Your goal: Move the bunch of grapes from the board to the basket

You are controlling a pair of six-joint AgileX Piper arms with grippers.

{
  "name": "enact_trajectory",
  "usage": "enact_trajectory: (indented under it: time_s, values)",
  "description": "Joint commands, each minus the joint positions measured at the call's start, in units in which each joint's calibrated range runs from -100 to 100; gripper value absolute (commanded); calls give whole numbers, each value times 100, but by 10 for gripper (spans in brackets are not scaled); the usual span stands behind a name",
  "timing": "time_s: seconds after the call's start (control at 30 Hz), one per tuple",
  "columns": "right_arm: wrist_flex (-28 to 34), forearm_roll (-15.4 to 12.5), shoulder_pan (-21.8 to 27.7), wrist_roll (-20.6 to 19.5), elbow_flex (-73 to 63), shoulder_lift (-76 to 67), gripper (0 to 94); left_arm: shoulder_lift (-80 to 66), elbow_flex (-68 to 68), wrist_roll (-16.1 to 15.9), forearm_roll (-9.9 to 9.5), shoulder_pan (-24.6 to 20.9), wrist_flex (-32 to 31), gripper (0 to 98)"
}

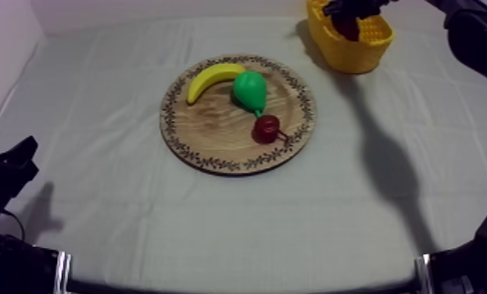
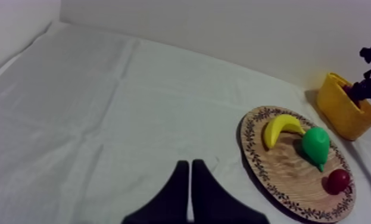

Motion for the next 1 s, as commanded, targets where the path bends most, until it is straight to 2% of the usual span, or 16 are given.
enact_trajectory:
  time_s: [0.0,0.1,0.27,0.53,0.97]
  values:
    - [-29,-44,21,36,48,-34,721,0,-1,2,1,-1,2,0]
    - [-65,-93,38,85,111,-86,772,0,-1,2,1,-1,2,0]
    - [-121,-52,38,61,259,-204,784,0,-1,2,1,-1,2,0]
    - [-397,41,49,-55,1254,-1075,721,0,-1,2,1,-1,2,0]
    - [-1104,-33,279,-4,4262,-3733,587,0,-1,2,1,-1,2,0]
